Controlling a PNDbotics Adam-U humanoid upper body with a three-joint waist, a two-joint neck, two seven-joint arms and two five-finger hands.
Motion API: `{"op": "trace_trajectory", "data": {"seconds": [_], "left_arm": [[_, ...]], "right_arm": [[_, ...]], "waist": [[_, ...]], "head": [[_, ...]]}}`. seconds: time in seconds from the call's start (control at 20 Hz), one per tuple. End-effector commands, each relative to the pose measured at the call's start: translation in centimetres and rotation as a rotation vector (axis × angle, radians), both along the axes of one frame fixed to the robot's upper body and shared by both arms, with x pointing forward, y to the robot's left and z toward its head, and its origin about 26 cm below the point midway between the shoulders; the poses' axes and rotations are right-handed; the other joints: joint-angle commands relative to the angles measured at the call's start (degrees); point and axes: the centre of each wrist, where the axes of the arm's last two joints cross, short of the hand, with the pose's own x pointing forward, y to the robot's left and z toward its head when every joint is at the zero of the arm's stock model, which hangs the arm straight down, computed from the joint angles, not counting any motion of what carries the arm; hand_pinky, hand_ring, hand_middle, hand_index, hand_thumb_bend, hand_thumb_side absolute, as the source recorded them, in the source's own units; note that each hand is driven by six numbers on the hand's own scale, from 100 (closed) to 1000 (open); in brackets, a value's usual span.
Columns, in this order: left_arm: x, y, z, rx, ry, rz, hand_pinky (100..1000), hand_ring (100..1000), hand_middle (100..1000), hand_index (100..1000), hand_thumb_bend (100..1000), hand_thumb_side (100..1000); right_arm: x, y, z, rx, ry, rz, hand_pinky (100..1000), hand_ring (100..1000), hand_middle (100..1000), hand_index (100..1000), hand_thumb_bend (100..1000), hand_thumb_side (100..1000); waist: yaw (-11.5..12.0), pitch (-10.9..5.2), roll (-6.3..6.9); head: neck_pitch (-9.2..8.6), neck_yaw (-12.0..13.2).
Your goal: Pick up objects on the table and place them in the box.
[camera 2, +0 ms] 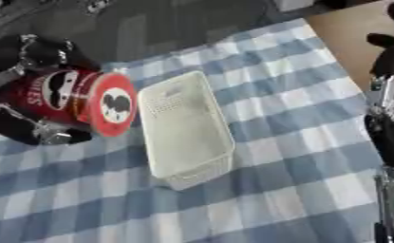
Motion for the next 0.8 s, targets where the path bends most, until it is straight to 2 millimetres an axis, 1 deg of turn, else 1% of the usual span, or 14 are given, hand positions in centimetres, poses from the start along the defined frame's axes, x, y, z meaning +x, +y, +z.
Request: {"op": "trace_trajectory", "data": {"seconds": [0.05, 0.45, 0.8], "left_arm": [[-0.2, -0.5, 1.7, 0.065, -0.016, -0.034, 100, 100, 127, 246, 100, 100], [0.2, -2.4, 3.9, 0.147, -0.05, -0.121, 100, 100, 129, 247, 101, 100], [0.6, -4.7, 5.2, 0.148, -0.072, -0.217, 100, 100, 126, 248, 100, 100]], "right_arm": [[-0.3, 0.3, 0.4, 0.008, -0.018, 0.015, 769, 909, 927, 913, 100, 536], [0.0, 0.8, 0.4, 0.0, -0.021, 0.028, 769, 908, 926, 911, 100, 528], [0.2, 1.1, 0.6, -0.008, -0.027, 0.04, 769, 908, 926, 911, 100, 523]], "waist": [[-0.3, -1.23, -0.69], [-1.5, -1.24, -1.03], [-2.8, -0.87, -1.14]], "head": [[-0.71, -0.4], [-0.77, 0.0], [-1.07, 0.5]]}}
